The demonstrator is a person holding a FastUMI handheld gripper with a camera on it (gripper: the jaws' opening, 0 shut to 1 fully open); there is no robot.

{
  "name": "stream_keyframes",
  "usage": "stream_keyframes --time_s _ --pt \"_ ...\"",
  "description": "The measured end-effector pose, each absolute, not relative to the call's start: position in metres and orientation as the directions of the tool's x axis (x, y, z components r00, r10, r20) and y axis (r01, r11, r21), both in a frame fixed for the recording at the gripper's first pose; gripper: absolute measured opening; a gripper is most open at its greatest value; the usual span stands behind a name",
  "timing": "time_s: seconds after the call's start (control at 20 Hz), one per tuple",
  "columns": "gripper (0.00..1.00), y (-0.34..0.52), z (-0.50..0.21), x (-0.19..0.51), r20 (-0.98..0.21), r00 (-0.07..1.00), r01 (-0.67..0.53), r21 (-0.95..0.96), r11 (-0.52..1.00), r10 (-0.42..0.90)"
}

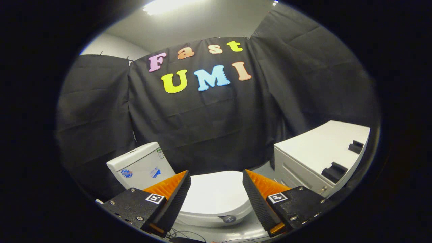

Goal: Open the toilet lid.

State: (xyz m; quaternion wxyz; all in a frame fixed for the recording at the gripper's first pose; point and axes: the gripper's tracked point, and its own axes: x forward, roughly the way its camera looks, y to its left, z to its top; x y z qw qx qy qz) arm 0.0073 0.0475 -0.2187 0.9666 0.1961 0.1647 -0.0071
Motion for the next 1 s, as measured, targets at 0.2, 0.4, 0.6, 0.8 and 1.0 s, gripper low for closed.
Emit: stream_keyframes --time_s 0.2,0.4,0.6,0.8,1.0 --pt "0.96 0.059 -0.259 0.002 -0.380 0.924 0.136 0.443 0.886 0.048" --pt "0.96 0.070 -0.288 -0.005 -0.431 0.901 0.168 0.449 0.877 0.048" --pt "0.96 0.090 -0.319 -0.012 -0.483 0.871 0.190 0.491 0.850 0.085" --pt "0.96 0.102 -0.349 -0.021 -0.538 0.835 0.236 0.540 0.808 0.116" --pt "0.96 0.096 -0.383 -0.029 -0.599 0.795 0.364 0.596 0.716 0.094"
